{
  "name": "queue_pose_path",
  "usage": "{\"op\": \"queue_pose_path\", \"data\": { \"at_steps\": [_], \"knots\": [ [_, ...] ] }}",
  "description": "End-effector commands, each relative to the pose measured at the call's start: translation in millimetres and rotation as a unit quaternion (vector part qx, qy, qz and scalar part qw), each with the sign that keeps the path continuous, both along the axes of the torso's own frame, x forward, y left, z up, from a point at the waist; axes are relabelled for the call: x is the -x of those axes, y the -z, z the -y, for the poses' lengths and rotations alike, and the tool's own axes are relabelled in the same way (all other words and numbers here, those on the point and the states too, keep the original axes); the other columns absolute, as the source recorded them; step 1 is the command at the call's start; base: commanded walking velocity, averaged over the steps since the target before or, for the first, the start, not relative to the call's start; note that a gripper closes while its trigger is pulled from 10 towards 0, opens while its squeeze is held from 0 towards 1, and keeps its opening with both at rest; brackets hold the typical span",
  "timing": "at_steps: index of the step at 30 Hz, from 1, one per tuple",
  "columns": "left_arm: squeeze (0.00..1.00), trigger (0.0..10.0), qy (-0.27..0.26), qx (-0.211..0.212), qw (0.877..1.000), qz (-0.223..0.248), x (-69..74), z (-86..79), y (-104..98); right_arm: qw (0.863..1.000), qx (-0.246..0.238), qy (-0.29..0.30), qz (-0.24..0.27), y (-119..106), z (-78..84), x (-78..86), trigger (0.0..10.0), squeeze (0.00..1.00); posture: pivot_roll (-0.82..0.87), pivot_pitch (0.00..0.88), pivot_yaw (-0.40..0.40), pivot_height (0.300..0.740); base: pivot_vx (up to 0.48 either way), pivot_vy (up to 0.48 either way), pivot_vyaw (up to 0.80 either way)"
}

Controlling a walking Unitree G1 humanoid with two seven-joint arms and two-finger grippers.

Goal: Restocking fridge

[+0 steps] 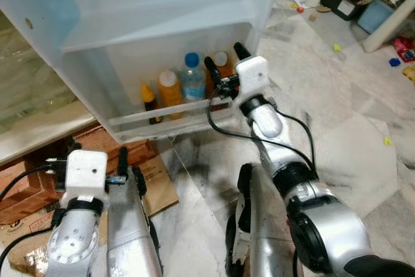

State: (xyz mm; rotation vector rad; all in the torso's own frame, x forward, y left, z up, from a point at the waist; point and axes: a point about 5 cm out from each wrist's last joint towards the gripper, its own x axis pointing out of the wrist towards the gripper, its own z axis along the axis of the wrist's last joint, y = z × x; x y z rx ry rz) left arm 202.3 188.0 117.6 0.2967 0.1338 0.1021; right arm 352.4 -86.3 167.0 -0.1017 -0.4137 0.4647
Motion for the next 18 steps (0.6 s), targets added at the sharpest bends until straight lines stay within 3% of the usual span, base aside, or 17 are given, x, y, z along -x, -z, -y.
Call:
{"op": "queue_pose_path", "data": {
  "at_steps": [1,2,11,12,18],
  "knots": [
    [0.00,10.0,-0.005,-0.006,1.000,-0.001,1.7,-0.7,2.4,1.000,-0.005,-0.010,0.003,-4.1,0.2,1.0,10.0,1.00,0.11,0.088,-0.068,0.486,0.000,0.000,0.00],
    [0.00,10.0,0.003,0.002,1.000,0.015,-9.6,2.7,2.0,0.999,-0.029,-0.026,-0.038,9.1,10.9,18.2,10.0,1.00,0.09,0.034,-0.071,0.486,0.000,0.000,0.00],
    [0.00,10.0,-0.004,0.004,1.000,0.025,-30.3,5.6,9.0,0.988,-0.074,-0.011,-0.134,41.4,25.6,50.4,10.0,0.97,0.06,0.000,-0.062,0.486,0.000,0.000,0.00],
    [0.00,10.0,-0.001,0.005,1.000,0.028,-33.1,7.1,9.8,0.987,-0.079,-0.005,-0.136,42.7,28.1,55.7,10.0,0.00,0.05,0.000,-0.050,0.486,0.000,0.000,0.00],
    [0.00,10.0,0.011,0.005,0.999,0.040,-39.8,9.1,10.2,0.983,-0.121,0.033,-0.133,30.3,42.9,58.2,10.0,0.00,0.04,0.000,-0.028,0.500,0.000,0.000,-0.16]
  ]
}}
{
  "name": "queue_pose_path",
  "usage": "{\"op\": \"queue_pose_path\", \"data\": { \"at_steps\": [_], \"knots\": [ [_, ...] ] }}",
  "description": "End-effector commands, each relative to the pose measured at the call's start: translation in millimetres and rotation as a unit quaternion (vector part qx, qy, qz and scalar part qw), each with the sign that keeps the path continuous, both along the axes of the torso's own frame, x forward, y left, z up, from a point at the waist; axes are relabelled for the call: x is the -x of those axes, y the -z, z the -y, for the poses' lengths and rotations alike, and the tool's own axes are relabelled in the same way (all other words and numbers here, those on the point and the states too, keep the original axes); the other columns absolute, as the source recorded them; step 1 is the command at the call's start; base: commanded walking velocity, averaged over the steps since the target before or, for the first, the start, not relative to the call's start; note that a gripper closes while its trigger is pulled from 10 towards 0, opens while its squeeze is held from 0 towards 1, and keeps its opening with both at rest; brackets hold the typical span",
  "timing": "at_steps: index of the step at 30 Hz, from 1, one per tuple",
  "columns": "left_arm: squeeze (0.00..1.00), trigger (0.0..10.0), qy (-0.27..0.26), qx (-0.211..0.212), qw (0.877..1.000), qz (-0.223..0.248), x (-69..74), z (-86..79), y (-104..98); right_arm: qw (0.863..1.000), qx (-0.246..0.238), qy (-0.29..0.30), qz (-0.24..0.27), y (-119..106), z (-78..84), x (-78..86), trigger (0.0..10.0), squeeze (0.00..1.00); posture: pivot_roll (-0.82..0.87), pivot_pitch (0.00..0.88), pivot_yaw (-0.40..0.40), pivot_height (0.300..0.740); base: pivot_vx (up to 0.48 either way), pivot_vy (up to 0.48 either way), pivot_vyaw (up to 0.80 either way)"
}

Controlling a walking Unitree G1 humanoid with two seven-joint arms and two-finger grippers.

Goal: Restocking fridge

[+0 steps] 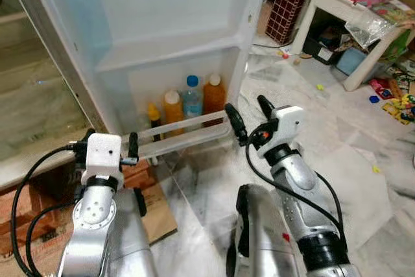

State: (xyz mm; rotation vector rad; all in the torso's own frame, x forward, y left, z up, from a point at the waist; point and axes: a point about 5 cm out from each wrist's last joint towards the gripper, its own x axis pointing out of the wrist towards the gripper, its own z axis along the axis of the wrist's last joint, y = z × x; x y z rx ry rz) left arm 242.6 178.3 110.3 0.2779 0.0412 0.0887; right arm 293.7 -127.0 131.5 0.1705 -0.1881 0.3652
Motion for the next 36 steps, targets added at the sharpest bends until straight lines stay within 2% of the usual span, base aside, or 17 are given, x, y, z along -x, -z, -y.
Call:
{"op": "queue_pose_path", "data": {
  "at_steps": [1,10,15,24,26,32,36],
  "knots": [
    [0.00,10.0,-0.002,-0.005,1.000,-0.005,-1.0,-3.0,5.4,1.000,-0.007,0.008,0.004,-9.2,4.6,-2.2,10.0,0.00,0.04,0.000,-0.020,0.510,0.000,0.000,0.00],
    [0.00,10.0,0.007,-0.014,1.000,0.000,-6.7,4.3,11.2,1.000,-0.008,0.010,-0.003,-16.8,5.2,-6.2,10.0,0.00,0.03,0.000,-0.007,0.550,0.000,0.000,0.00],
    [0.00,10.0,0.022,-0.017,1.000,0.013,-19.2,8.6,7.3,1.000,-0.013,0.018,0.000,-22.9,6.0,-10.8,10.0,0.00,0.03,0.000,0.005,0.575,0.000,0.000,0.00],
    [0.00,10.0,0.034,-0.026,0.999,0.018,-23.6,11.4,8.3,1.000,-0.015,0.019,-0.002,-22.3,6.7,-9.7,10.0,0.00,0.02,0.000,0.015,0.615,0.000,0.000,0.00],
    [0.00,10.0,0.029,-0.036,0.999,0.027,-26.1,13.4,7.7,1.000,-0.014,0.020,-0.003,-22.8,7.1,-10.1,10.0,0.00,0.02,0.000,0.016,0.635,0.000,0.000,0.00],
    [0.00,10.0,0.022,-0.042,0.998,0.028,-27.8,15.4,8.7,1.000,-0.007,0.023,-0.010,-19.9,11.3,-9.5,10.0,0.00,0.01,0.000,0.013,0.665,0.000,0.000,0.00],
    [0.00,10.0,0.019,-0.024,0.999,0.034,-22.8,12.2,9.5,0.999,0.025,0.017,-0.021,-13.8,10.9,-3.6,10.0,0.00,0.02,0.000,0.010,0.675,0.000,0.000,0.00]
  ]
}}
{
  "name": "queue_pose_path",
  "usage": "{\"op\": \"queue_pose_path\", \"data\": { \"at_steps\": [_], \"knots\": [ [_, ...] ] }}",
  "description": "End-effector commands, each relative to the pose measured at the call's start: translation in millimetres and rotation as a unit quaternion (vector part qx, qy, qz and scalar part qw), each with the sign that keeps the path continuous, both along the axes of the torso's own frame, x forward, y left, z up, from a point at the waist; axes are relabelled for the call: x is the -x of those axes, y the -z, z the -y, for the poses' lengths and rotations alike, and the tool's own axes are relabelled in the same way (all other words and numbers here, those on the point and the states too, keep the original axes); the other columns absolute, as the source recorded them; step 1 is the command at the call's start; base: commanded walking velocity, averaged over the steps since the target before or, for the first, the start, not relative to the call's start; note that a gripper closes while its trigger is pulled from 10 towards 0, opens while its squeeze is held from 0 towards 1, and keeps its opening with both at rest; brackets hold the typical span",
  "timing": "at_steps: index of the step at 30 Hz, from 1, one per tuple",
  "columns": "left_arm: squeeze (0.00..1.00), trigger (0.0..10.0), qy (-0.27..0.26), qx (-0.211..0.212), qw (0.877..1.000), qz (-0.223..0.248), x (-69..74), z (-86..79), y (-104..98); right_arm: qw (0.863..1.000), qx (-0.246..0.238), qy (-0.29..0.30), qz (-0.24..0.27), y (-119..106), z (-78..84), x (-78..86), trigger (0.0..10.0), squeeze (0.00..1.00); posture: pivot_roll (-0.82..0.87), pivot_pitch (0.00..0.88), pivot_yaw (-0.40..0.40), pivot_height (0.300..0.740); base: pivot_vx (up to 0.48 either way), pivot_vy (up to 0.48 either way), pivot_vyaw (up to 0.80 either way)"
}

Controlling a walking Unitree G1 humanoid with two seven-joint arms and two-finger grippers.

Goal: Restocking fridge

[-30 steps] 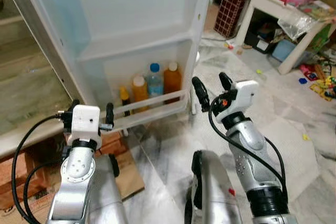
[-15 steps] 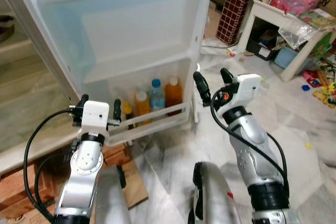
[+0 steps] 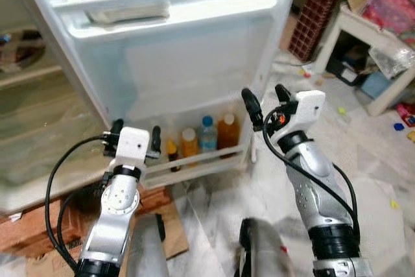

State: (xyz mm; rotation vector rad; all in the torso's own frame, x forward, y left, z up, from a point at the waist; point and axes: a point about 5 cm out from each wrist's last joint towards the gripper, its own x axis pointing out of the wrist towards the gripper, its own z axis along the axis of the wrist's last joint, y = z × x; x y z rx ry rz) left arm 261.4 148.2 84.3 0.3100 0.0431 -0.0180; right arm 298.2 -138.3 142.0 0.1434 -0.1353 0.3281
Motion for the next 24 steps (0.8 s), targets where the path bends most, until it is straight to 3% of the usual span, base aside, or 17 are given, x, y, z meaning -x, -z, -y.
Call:
{"op": "queue_pose_path", "data": {
  "at_steps": [1,10,16,24],
  "knots": [
    [0.00,10.0,-0.034,-0.006,0.998,0.043,-1.7,-19.6,-16.2,1.000,0.010,-0.005,0.001,-2.0,-0.2,3.0,10.0,0.00,0.02,0.000,0.009,0.675,0.000,0.000,0.00],
    [0.00,10.0,-0.044,-0.016,0.998,0.031,22.6,-30.9,-7.1,1.000,-0.003,0.001,-0.011,4.9,8.1,15.8,10.0,0.00,0.02,0.000,-0.007,0.713,0.000,0.000,0.00],
    [0.00,10.0,-0.039,-0.013,0.999,0.034,18.9,-24.9,-9.1,1.000,-0.003,-0.016,-0.015,4.7,4.5,16.5,10.0,0.00,0.02,0.000,-0.010,0.740,0.000,0.000,0.00],
    [0.00,10.0,-0.039,-0.008,0.999,0.035,15.9,-21.5,-9.4,0.992,0.004,-0.109,-0.069,15.9,-5.2,27.5,10.0,0.00,0.01,0.000,-0.008,0.740,-0.036,0.000,0.00]
  ]
}}
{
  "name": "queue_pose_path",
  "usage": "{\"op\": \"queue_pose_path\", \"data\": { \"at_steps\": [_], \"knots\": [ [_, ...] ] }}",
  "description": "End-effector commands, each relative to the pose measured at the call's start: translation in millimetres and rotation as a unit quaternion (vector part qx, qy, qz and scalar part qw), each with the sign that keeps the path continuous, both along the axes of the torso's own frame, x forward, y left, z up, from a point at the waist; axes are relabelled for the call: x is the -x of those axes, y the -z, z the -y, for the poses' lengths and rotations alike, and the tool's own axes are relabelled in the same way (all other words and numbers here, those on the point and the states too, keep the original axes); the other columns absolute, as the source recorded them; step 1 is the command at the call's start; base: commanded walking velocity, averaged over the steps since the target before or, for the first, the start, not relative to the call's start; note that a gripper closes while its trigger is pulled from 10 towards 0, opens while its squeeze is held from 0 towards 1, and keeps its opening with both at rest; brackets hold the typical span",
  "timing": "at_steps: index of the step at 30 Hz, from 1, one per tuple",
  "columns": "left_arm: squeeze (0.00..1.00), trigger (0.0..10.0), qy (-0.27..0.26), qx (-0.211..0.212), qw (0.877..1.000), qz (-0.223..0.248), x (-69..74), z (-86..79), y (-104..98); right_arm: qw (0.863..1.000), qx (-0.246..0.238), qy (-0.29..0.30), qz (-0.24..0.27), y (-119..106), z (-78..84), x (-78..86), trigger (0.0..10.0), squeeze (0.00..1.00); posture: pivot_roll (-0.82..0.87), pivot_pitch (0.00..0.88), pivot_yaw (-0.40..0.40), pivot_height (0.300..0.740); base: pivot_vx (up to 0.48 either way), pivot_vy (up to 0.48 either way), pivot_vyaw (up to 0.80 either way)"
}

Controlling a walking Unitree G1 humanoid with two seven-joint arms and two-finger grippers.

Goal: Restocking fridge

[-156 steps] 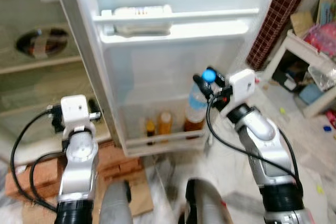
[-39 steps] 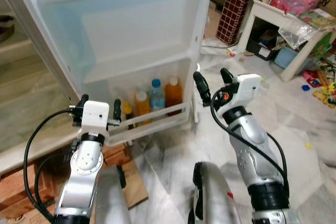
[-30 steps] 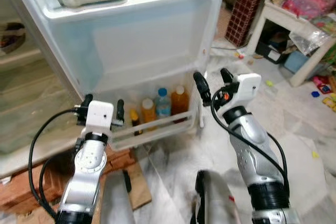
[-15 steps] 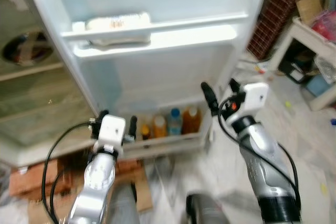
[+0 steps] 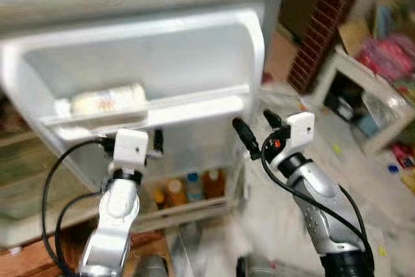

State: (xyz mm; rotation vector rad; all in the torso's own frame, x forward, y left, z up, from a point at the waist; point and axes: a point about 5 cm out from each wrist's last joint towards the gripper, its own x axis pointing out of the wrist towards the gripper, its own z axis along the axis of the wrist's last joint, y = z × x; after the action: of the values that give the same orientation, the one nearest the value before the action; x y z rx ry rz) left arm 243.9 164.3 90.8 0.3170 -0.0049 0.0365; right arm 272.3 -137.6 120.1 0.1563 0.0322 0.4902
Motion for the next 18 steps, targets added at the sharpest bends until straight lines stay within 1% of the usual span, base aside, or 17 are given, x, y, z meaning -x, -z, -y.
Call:
{"op": "queue_pose_path", "data": {
  "at_steps": [1,5,7,11,12,13,14,18],
  "knots": [
    [0.00,10.0,-0.015,-0.003,1.000,0.006,-1.7,-5.0,-2.8,0.999,-0.012,-0.033,0.000,-5.2,-5.1,3.8,10.0,0.00,0.01,0.000,-0.009,0.740,-0.352,0.000,0.00],
    [0.00,10.0,-0.020,-0.003,1.000,0.005,-2.5,-5.5,-2.3,0.997,-0.004,-0.081,-0.019,-1.1,-6.5,13.0,10.0,0.00,0.01,0.000,-0.007,0.740,-0.367,0.000,0.00],
    [0.00,10.0,-0.022,-0.001,1.000,0.002,-2.8,-5.4,-2.1,0.992,0.010,-0.119,-0.043,3.8,-7.4,17.7,10.0,0.00,0.01,0.000,-0.006,0.740,-0.352,0.000,0.00],
    [0.00,10.0,-0.024,-0.004,1.000,0.003,-3.7,-6.0,-2.4,0.990,0.023,-0.130,-0.051,4.3,-5.9,17.0,10.0,0.00,0.01,0.000,-0.004,0.740,-0.300,0.000,0.00],
    [0.00,10.0,-0.024,-0.013,1.000,0.005,-5.3,-6.4,-3.1,0.985,0.030,-0.159,-0.058,3.0,-3.7,17.7,10.0,0.00,0.01,0.000,-0.004,0.740,0.000,0.000,0.00],
    [0.00,10.0,-0.024,-0.013,1.000,0.005,-5.3,-6.4,-3.1,0.985,0.030,-0.159,-0.058,3.0,-3.7,17.7,10.0,0.00,0.01,0.000,-0.004,0.740,0.000,0.000,0.00],
    [0.00,10.0,-0.028,-0.016,0.999,0.002,-6.6,-7.2,-2.6,0.983,0.034,-0.174,-0.055,0.5,-2.5,18.2,10.0,0.00,0.01,0.000,-0.002,0.740,0.000,0.000,0.00],
    [0.00,10.0,-0.029,-0.009,1.000,-0.002,-8.5,-6.7,-2.2,0.981,0.035,-0.180,-0.070,1.0,2.9,15.5,10.0,0.00,0.01,0.000,-0.001,0.740,0.000,0.000,0.00]
  ]
}}
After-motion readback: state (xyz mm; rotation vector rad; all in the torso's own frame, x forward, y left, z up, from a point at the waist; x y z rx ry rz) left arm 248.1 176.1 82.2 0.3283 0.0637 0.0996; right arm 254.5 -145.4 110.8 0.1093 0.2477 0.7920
